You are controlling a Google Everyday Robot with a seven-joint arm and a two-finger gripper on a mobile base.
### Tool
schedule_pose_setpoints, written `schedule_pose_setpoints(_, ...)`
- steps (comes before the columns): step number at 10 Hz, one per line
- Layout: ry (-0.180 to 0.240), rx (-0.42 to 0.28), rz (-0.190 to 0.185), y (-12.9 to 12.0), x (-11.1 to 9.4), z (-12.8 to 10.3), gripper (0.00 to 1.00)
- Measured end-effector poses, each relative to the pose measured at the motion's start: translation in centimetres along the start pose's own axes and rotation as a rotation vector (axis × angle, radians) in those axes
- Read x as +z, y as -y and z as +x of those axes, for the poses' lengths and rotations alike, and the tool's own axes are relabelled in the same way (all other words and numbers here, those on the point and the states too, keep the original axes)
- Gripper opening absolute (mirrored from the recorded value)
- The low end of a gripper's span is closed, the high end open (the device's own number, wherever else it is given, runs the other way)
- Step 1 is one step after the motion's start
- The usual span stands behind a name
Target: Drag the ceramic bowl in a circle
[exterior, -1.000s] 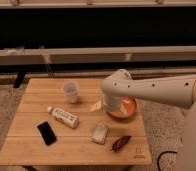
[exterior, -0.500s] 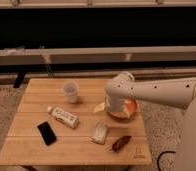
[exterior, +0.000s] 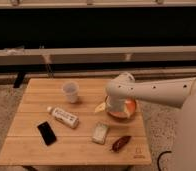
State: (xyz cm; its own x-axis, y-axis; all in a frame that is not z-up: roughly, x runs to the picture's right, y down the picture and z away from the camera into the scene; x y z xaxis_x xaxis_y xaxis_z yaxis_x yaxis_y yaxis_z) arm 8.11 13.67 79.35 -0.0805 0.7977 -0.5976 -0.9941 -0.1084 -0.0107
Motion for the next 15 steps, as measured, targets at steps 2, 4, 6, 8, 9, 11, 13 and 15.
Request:
schedule_pose_setpoints(2,-0.003,0.002,0.004,0.5,0.8,0.0,1.0)
schedule_pose_setpoints(4,0.0,0.004,0.012,0.8,1.4,-0.6,1.0)
schedule_pose_setpoints(6,0.001,0.002,0.01,0.8,1.5,-0.7,1.0)
schedule_pose_setpoints(8,0.0,0.002,0.018,1.3,1.8,-0.8,1.0)
schedule_pose_setpoints(9,0.001,0.001,0.02,1.3,2.1,-0.9,1.0)
schedule_pose_setpoints(11,0.005,0.0,0.024,1.5,2.4,-1.2,1.0)
schedule_pose_setpoints(13,0.006,-0.002,0.029,1.8,2.6,-1.3,1.0)
schedule_pose_setpoints(15,0.007,-0.003,0.036,2.1,3.1,-1.5,1.0)
